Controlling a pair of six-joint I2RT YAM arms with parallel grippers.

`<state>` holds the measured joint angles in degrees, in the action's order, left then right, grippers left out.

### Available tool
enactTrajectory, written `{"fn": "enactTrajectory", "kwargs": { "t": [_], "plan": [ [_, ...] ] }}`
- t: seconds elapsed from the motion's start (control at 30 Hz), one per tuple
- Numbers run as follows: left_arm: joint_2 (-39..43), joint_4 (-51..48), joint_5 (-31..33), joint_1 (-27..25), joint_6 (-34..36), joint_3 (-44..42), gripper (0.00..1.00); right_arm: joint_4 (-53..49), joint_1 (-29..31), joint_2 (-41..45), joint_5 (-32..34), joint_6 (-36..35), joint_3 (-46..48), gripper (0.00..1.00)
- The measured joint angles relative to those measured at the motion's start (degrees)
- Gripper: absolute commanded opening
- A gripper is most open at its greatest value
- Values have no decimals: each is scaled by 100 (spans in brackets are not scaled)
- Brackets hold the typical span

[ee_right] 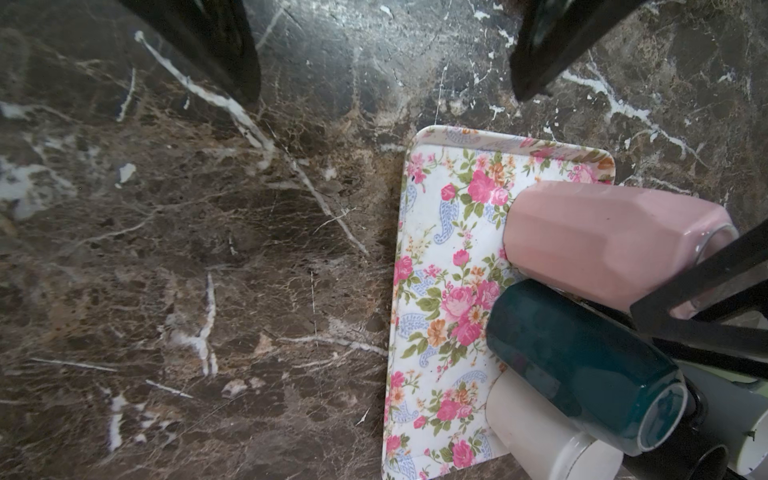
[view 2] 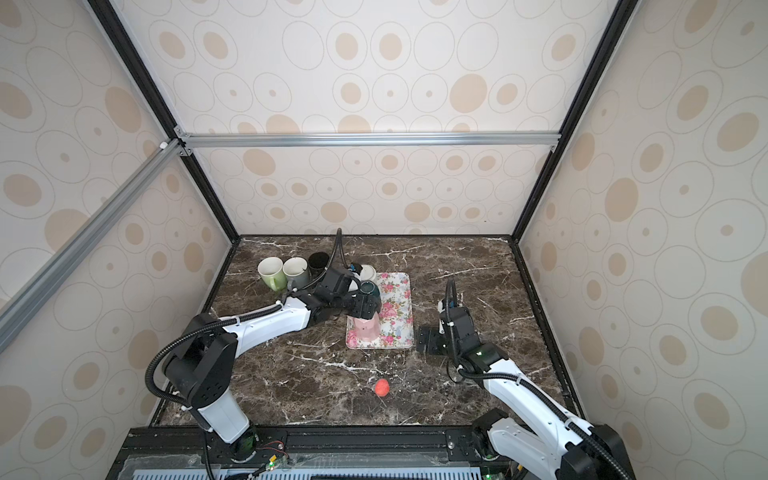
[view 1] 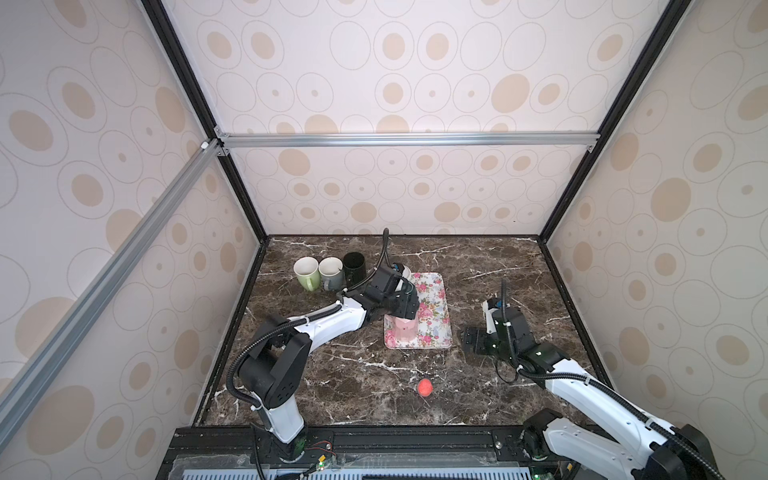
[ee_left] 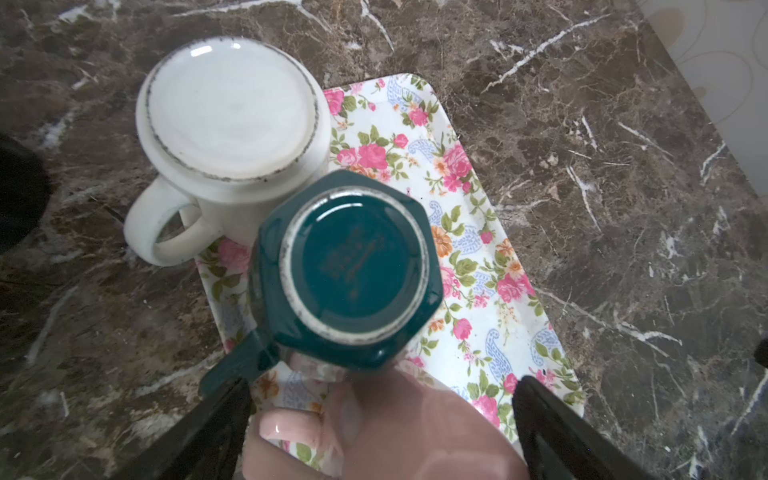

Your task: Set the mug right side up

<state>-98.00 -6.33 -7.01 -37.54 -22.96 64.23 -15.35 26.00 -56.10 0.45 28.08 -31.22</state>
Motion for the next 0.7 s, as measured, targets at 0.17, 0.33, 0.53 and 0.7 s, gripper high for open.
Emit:
{"fn": "enactTrajectory", "kwargs": {
  "t": [0.17, 0.33, 0.53, 0.7],
  "plan": [
    [142, 15, -79, -52, -57, -133, 98, 17, 0, -160, -2, 17, -74, 96],
    [273, 22, -168, -146, -149, -195, 98, 55, 0, -341, -17, 50, -101, 96],
    [391, 26, -245, -234, -195, -269, 98, 57, 0, -579, -46, 61, -247, 96],
    [415, 26, -304, -260, -192, -289, 98, 85, 0, -640, -66, 61, -291, 96]
  ]
}}
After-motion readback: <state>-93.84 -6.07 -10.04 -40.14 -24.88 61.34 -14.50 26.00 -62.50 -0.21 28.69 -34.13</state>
